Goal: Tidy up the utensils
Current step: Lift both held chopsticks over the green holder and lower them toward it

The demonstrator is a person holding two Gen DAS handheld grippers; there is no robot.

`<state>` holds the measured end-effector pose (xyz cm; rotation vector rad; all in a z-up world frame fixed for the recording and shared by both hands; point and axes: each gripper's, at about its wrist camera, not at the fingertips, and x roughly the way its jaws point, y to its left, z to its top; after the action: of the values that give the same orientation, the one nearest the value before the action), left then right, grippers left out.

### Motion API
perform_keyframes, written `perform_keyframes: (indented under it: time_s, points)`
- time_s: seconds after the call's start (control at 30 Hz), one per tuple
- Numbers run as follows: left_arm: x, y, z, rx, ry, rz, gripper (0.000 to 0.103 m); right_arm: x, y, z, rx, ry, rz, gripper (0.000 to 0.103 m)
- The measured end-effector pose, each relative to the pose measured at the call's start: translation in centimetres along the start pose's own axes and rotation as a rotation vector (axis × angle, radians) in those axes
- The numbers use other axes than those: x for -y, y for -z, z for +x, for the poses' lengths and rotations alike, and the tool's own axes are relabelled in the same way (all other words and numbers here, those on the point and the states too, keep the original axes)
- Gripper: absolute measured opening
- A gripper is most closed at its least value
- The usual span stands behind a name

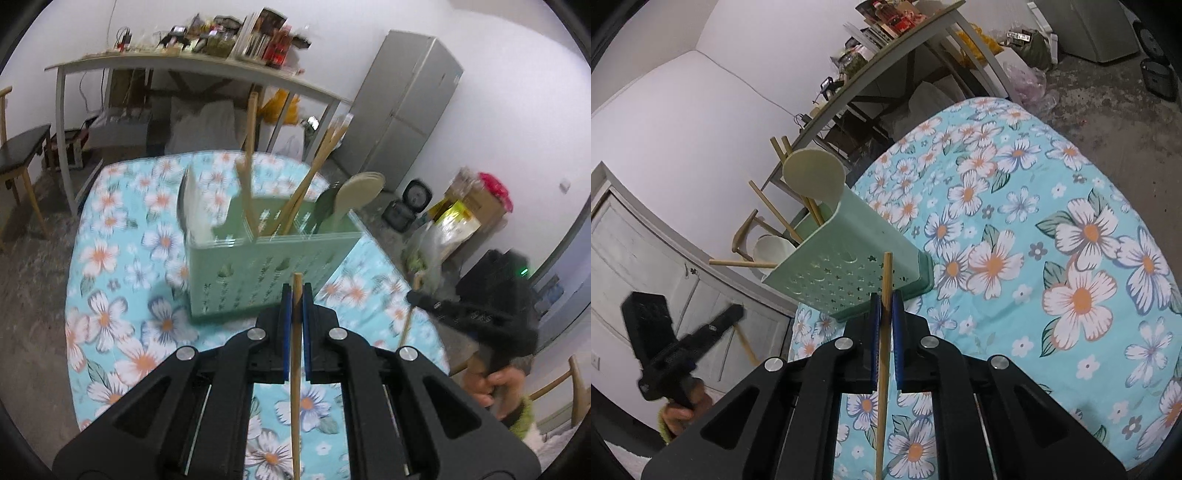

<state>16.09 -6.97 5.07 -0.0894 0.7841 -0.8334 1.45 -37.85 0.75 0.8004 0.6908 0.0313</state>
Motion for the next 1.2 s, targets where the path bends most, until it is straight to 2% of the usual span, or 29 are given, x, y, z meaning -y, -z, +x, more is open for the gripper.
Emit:
perform_keyframes:
  time_s: [0.37, 0.57, 0.67, 0.73, 0.77, 0.87, 1.0, 1.1, 1.2]
  points:
    - [3.2, -6.6, -6.6, 0.257, 0.002, 0.085, 0.004, 0.3, -0.4, -1.0, 0.024, -0.014, -0.003, 0.007]
    - [4.3, -9.2, -8.6, 0.357, -0.006, 0.120, 0.004, 1.0, -0.2, -0.4, -0.006, -0.016, 0.014, 0.007]
    - [4.3, -9.6, -9.0, 0.376, -0.011, 0.122, 0.004, 1.9, 0.2, 1.2, -0.083, 0.007, 0.046, 0.017]
    - [4.2, -9.6, -8.9, 0.371, -0.004, 0.109, 0.004, 2.6, 0.7, 2.7, -0.145, 0.034, 0.057, 0.040]
    - [4.1, -9.5, -8.8, 0.366, -0.002, 0.106, 0.004, 2.9, 1.0, 3.3, -0.164, 0.047, 0.059, 0.042]
    - [3.7, -9.2, -8.4, 0.350, -0.008, 0.097, 0.004, 4.2, 1.9, 5.9, -0.222, 0.116, 0.076, 0.042]
    - [3.2, -9.0, -8.2, 0.340, -0.014, 0.089, 0.004, 4.0, 2.3, 8.2, -0.225, 0.182, 0.009, 0.042]
    - [3.1, -9.0, -8.2, 0.341, -0.014, 0.090, 0.004, 2.3, 2.5, 9.6, -0.225, 0.241, -0.097, 0.034]
    - [3.1, -9.1, -8.3, 0.350, -0.012, 0.089, 0.004, 1.3, 2.9, 10.5, -0.220, 0.308, -0.183, 0.015]
